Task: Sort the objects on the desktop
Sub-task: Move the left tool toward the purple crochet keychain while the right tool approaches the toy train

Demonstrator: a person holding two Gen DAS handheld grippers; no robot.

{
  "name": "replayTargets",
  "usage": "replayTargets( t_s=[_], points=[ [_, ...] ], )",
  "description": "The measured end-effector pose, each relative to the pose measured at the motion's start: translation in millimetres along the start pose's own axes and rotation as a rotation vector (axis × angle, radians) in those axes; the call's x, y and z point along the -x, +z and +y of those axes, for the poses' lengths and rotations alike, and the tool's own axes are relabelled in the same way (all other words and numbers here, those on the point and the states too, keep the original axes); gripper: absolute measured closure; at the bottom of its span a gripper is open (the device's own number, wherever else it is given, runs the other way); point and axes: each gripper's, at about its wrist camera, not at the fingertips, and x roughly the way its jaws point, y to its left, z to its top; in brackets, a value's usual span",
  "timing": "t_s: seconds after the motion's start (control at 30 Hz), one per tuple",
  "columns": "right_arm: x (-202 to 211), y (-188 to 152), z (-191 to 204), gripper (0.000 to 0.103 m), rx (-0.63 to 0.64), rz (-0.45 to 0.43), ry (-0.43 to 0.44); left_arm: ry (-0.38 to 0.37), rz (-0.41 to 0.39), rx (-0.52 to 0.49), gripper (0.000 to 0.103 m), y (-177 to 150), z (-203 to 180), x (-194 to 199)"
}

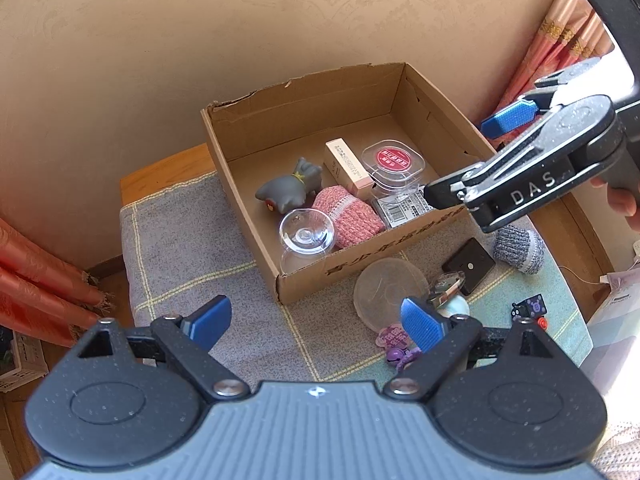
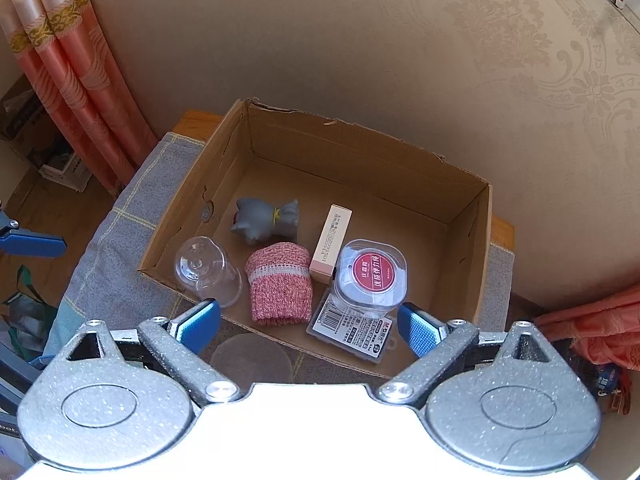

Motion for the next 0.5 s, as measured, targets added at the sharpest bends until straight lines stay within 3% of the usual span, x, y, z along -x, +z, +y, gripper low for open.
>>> replayTargets(
  t_s=[0.5],
  points=[
    [14.7,-77.1,-5.1,0.006,-0.07,0.01,-0.006,-0.016,0.036,-0.097,0.011,-23.6,-43.4,-5.5]
  ],
)
